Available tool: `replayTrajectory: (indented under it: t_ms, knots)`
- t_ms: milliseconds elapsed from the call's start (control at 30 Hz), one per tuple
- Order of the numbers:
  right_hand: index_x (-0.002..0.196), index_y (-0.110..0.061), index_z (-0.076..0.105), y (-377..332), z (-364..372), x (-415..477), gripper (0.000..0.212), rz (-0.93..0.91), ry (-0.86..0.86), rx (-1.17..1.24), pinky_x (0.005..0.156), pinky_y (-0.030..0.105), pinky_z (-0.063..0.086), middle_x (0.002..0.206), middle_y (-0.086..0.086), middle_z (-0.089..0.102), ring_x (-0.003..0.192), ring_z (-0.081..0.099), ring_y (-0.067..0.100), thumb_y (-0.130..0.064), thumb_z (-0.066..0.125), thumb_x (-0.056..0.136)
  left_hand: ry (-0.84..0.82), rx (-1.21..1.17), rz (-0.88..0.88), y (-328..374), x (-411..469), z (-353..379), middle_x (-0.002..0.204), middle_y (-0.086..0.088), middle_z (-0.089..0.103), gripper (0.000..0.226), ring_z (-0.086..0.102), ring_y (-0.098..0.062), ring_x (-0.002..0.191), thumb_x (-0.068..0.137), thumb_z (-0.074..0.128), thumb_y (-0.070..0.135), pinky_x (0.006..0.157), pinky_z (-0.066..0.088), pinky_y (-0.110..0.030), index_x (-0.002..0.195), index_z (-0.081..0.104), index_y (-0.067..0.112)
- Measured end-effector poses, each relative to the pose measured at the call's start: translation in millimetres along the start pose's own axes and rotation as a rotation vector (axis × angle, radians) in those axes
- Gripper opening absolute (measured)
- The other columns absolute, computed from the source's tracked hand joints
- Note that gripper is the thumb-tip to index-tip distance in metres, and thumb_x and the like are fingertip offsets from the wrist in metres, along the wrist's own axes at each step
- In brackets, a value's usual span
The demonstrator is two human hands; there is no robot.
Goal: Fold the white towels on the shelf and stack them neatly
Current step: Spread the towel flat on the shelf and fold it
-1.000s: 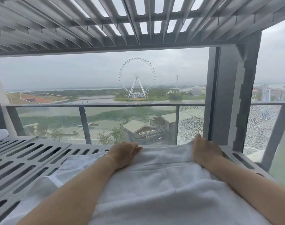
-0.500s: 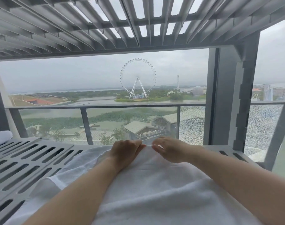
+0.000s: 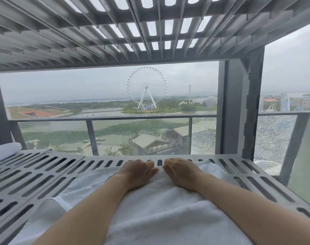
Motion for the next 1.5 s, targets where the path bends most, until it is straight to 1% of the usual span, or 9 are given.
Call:
replayTrajectory:
  t_ms: [267, 367, 467, 633, 800, 900, 1067, 1267, 1500]
  knots:
    - [0.081, -0.023, 0.042, -47, -25, -49, 0.025, 0.052, -0.13, -0.027, 0.071, 0.033, 0.038, 0.101, 0.01, 0.063, 0.092, 0.057, 0.027, -0.042, 0.031, 0.094, -0.079, -0.089, 0.035, 30, -58, -30, 0.099, -0.013, 0.065, 0.037, 0.06, -0.03, 0.091, 0.096, 0.028, 0.047, 0.071, 0.043, -0.035, 0.095, 0.051, 0.018]
    - [0.081, -0.022, 0.042, -67, -37, -72, 0.025, 0.079, -0.136, -0.06, 0.067, 0.031, 0.034, 0.1, 0.011, 0.064, 0.091, 0.057, 0.027, -0.04, 0.032, 0.095, -0.095, -0.092, 0.064, 44, -76, -39, 0.101, -0.015, 0.065, 0.039, 0.06, -0.032, 0.093, 0.096, 0.028, 0.047, 0.074, 0.045, -0.036, 0.098, 0.052, 0.016]
    - [0.08, -0.022, 0.04, -87, -50, -94, 0.023, 0.107, -0.119, -0.078, 0.065, 0.028, 0.029, 0.098, 0.009, 0.063, 0.089, 0.057, 0.025, -0.038, 0.033, 0.095, -0.078, -0.109, 0.089, 58, -96, -49, 0.101, -0.015, 0.064, 0.039, 0.06, -0.032, 0.093, 0.095, 0.028, 0.049, 0.071, 0.04, -0.036, 0.094, 0.051, 0.018]
    - [0.083, -0.022, 0.036, -123, -63, -126, 0.02, 0.15, -0.076, -0.093, 0.064, 0.032, 0.036, 0.088, 0.008, 0.062, 0.079, 0.057, 0.026, -0.037, 0.037, 0.095, -0.063, -0.145, 0.135, 69, -139, -68, 0.101, -0.016, 0.064, 0.033, 0.059, -0.034, 0.091, 0.096, 0.033, 0.046, 0.068, 0.038, -0.036, 0.095, 0.047, 0.016]
    - [0.078, -0.021, 0.036, -148, -79, -136, 0.021, 0.175, 0.001, -0.089, 0.062, 0.033, 0.034, 0.075, -0.004, 0.049, 0.069, 0.05, 0.021, -0.034, 0.041, 0.094, -0.034, -0.146, 0.151, 57, -181, -86, 0.109, -0.012, 0.062, 0.023, 0.059, -0.031, 0.095, 0.098, 0.034, 0.034, 0.078, 0.043, -0.037, 0.1, 0.043, 0.013]
    - [0.078, -0.021, 0.037, -154, -83, -133, 0.019, 0.16, 0.031, -0.133, 0.065, 0.031, 0.028, 0.077, 0.0, 0.057, 0.074, 0.054, 0.025, -0.03, 0.045, 0.093, 0.054, -0.05, 0.109, 43, -195, -92, 0.106, -0.007, 0.062, 0.022, 0.059, -0.027, 0.095, 0.099, 0.03, 0.031, 0.082, 0.038, -0.036, 0.102, 0.046, 0.016]
    - [0.086, -0.021, 0.043, -139, -78, -127, 0.019, 0.216, -0.002, -0.089, 0.058, 0.031, 0.029, 0.081, 0.007, 0.065, 0.074, 0.058, 0.03, -0.039, 0.044, 0.094, -0.003, 0.063, -0.033, 23, -189, -97, 0.11, -0.009, 0.059, 0.024, 0.058, -0.03, 0.1, 0.1, 0.026, 0.026, 0.077, 0.04, -0.036, 0.105, 0.045, 0.014]
    - [0.078, -0.023, 0.042, -89, -75, -96, 0.034, 0.134, 0.024, -0.304, 0.057, 0.03, 0.03, 0.08, -0.001, 0.065, 0.077, 0.061, 0.024, -0.05, 0.029, 0.094, -0.003, 0.353, 0.13, 7, -141, -95, 0.105, -0.003, 0.061, 0.018, 0.064, -0.028, 0.093, 0.098, 0.028, 0.014, 0.066, 0.042, -0.034, 0.11, 0.042, 0.014]
    - [0.074, -0.025, 0.035, -32, -60, -51, 0.031, 0.032, 0.032, -0.374, 0.06, 0.029, 0.028, 0.078, -0.003, 0.062, 0.074, 0.059, 0.023, -0.048, 0.032, 0.094, -0.075, 0.476, 0.208, -16, -80, -65, 0.101, -0.008, 0.062, 0.016, 0.064, -0.032, 0.088, 0.097, 0.033, 0.009, 0.061, 0.042, -0.037, 0.109, 0.044, 0.009]
Point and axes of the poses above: each hand's wrist, its own x-axis towards the middle knuckle, its own z-axis out of the palm, y = z × x, the point moved 1 cm from there along x, towards the middle knuckle
